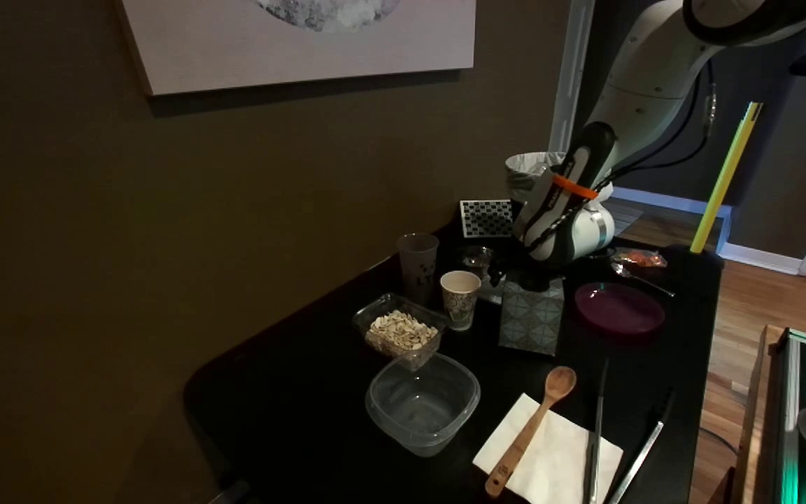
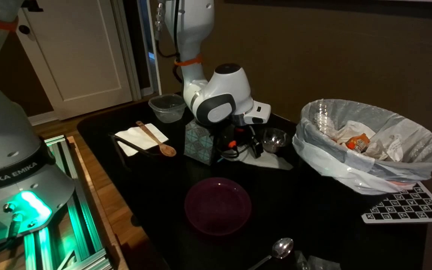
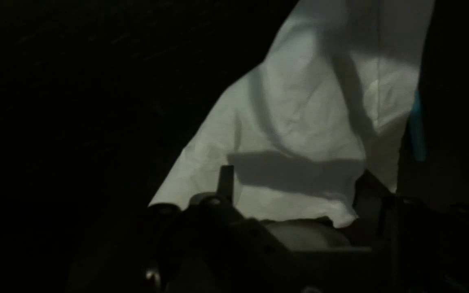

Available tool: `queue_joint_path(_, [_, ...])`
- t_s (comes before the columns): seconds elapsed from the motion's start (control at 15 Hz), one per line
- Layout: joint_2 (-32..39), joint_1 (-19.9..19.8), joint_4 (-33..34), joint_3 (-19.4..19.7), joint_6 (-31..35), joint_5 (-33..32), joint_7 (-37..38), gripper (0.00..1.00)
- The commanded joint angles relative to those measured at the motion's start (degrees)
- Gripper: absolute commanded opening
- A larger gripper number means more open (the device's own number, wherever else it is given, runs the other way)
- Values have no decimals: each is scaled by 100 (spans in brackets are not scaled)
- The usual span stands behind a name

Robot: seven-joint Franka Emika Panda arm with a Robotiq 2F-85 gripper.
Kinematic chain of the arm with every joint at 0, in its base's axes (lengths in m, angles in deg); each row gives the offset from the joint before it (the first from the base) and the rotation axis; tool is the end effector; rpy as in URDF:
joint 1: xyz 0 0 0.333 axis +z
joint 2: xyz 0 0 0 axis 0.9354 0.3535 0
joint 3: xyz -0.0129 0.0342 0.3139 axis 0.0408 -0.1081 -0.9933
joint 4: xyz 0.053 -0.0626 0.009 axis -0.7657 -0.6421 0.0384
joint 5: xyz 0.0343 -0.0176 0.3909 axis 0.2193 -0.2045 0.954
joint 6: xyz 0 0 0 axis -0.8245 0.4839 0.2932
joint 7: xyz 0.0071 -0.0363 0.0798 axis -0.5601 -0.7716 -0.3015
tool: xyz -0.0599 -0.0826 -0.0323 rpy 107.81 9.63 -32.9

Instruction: Move some white objects from the bowl to the paper towel, then wrap the and put them in the bin

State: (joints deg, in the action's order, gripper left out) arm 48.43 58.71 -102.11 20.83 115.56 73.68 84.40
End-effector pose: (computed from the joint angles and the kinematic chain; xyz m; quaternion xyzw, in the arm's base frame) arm 0.5456 -0.1224 0.0937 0.9686 -0.1429 0.2021 0.0245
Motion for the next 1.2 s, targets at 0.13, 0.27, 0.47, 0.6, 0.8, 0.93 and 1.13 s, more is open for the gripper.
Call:
queue_joint_path(0.13, [289,-106,141,-41,-25,-47,-5,100])
queue_joint_path(0.27, [305,-36,132,64,-105,-40,-26,100])
queue_joint_path(0.47, [326,-9,116,151,-208,-45,-51,84])
queue_joint_path(0.6, [396,-29,121,168,-273,-34,-49,82])
queue_joint_path(0.8, [462,-27,146,180,-286,-22,-37,83])
queue_joint_path(0.93, [433,-13,138,195,-281,-10,-26,56])
queue_joint_path(1.13, [305,55,94,285,-290,10,-17,34])
